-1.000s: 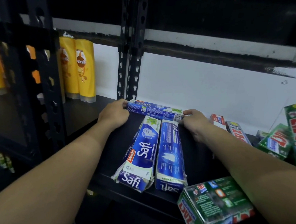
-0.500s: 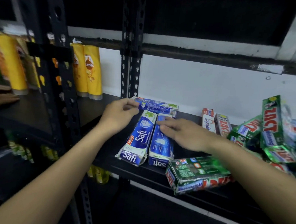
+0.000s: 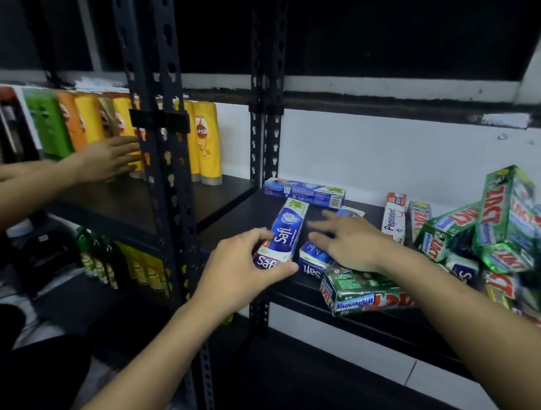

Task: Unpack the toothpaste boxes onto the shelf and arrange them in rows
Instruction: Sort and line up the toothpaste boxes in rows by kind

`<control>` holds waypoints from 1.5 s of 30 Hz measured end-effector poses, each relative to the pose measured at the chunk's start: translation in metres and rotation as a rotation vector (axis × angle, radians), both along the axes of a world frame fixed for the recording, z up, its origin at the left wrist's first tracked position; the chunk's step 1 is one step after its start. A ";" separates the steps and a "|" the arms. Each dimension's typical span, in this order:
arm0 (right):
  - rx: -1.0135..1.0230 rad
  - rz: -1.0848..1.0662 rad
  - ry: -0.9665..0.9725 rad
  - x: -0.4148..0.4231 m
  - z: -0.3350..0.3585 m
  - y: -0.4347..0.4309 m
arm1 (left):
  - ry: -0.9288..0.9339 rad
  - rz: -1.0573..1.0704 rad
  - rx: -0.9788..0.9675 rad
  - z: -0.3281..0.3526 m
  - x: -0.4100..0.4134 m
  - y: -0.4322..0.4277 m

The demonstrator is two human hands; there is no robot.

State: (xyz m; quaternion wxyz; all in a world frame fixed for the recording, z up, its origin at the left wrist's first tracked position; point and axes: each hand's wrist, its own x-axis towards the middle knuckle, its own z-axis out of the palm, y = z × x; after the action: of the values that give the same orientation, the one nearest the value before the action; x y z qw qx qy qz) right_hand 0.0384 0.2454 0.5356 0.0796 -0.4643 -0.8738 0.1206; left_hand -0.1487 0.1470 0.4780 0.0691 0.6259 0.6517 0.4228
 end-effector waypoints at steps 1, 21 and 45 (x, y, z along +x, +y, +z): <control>-0.024 0.012 -0.001 0.002 0.000 -0.001 | -0.003 0.022 0.016 0.000 0.001 -0.001; 0.139 -0.232 0.157 0.006 -0.009 0.019 | -0.042 0.012 -0.140 0.012 -0.058 0.031; 0.208 -0.503 0.229 -0.003 -0.020 0.102 | -0.316 0.234 0.096 -0.004 -0.079 0.183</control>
State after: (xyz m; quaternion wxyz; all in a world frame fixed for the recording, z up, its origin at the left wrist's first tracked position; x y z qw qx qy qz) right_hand 0.0356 0.3474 0.5153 0.2526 -0.6391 -0.7242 0.0584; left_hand -0.2273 0.3298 0.4739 0.0911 0.4744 0.6802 0.5513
